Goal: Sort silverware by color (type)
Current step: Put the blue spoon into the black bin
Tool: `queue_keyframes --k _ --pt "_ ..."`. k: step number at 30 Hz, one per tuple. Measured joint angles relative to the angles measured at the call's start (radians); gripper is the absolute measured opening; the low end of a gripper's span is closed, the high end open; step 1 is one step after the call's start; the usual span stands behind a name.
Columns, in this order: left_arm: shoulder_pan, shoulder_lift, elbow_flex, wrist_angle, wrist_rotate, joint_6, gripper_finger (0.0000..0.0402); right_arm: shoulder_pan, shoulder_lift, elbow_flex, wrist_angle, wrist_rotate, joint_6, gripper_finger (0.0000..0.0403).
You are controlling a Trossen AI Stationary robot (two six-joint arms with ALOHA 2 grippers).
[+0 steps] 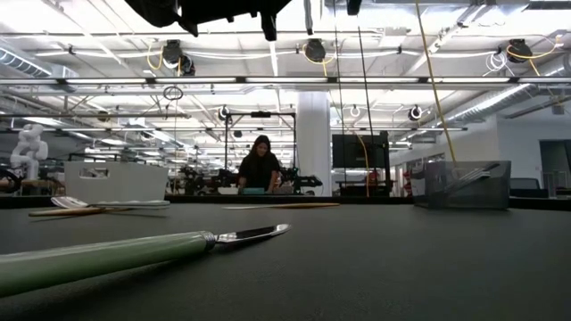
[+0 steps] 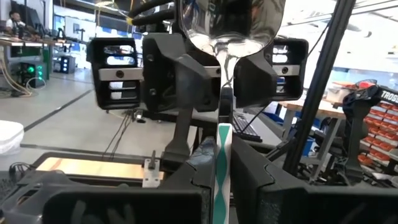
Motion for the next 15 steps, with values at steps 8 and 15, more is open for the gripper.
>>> queue_keyframes --k 8,15 --pt "0.008 0.0 0.0 0.005 0.0 0.032 0.0027 -0.015 0.033 -0.001 0.031 0.006 0.028 0.0149" --pt "0.008 0.0 0.0 0.0 0.0 0.052 0.0027 -0.02 0.057 -0.001 0.085 0.004 0.056 0.0127"
